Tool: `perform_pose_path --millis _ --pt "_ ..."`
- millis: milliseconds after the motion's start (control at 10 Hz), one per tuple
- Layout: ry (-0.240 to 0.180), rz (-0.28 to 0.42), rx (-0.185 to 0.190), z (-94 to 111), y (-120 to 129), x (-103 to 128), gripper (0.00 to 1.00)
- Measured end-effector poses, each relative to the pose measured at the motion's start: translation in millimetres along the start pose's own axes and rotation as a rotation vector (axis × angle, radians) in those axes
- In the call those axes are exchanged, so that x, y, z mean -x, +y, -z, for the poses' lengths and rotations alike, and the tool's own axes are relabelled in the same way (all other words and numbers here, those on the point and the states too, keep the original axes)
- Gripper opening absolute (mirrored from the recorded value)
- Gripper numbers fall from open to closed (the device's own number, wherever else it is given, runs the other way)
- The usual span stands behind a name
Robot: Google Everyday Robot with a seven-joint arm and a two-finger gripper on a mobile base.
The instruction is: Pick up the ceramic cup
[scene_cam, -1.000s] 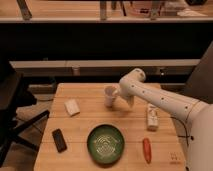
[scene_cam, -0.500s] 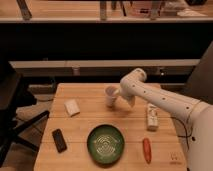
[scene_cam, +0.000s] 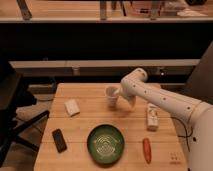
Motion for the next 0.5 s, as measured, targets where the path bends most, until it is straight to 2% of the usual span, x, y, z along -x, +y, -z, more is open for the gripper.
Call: perform_pose_path --millis 500 --pt "0.000 -0.001 0.001 -1.0 5.8 -2.5 0.80"
